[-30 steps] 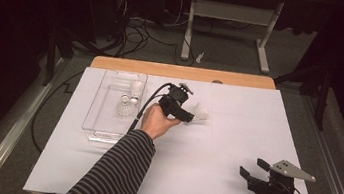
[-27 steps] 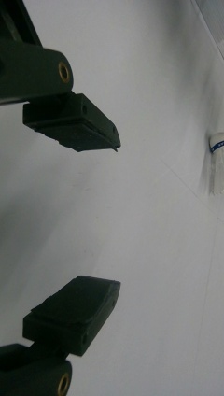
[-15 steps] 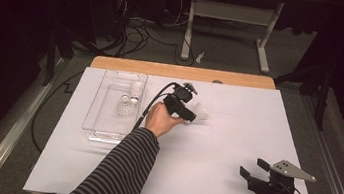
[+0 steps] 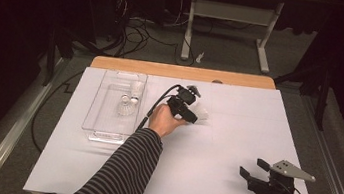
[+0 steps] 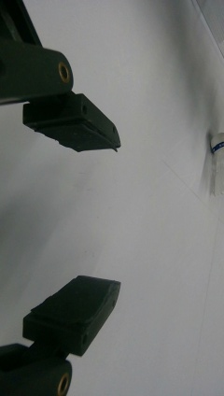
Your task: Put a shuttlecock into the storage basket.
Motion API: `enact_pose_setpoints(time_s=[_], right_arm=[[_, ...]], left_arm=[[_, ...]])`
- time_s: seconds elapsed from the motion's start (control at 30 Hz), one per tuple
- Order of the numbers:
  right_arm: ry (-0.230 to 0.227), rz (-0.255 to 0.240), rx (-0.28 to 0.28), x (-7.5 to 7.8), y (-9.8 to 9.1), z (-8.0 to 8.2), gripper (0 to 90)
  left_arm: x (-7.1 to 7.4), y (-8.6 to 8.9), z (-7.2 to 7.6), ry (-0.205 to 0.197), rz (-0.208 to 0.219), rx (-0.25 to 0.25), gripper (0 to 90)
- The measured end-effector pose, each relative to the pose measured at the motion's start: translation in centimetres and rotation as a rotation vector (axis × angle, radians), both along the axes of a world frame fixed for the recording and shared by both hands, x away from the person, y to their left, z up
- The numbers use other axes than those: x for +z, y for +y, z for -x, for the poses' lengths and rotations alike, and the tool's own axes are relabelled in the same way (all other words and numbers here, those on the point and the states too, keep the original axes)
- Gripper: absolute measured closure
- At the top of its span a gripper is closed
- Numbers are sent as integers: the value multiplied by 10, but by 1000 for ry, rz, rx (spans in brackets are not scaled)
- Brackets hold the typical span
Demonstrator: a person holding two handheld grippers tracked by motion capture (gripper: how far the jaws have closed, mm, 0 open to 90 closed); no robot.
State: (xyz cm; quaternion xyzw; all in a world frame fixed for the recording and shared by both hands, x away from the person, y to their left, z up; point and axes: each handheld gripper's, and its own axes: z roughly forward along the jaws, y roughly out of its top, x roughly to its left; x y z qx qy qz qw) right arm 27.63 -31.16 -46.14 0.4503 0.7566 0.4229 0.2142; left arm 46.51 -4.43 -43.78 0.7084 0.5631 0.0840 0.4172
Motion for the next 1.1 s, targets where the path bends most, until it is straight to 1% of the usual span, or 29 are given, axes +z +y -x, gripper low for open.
enact_pose_setpoints(time_s=[0.37,0.57,0.73,0.87,0.93,1.0,1.1], right_arm=[[1,5,3,0,0,0,274],[3,4,2,0,0,0,274],[3,5,2,0,0,0,274],[4,4,3,-1,0,0,274],[4,3,2,-1,0,0,274],[5,4,3,-1,0,0,274],[5,6,2,-1,0,0,274]], left_arm=[[-9,-2,-2,24,-21,-7,469],[-15,-4,-4,46,-25,-10,500],[-17,-5,-5,57,-24,-7,550],[-19,-4,-5,63,-29,-15,592],[-19,-3,-5,61,-40,-23,610],[-18,-3,-5,62,-35,-19,629],[-19,-3,-4,55,-47,-24,635]])
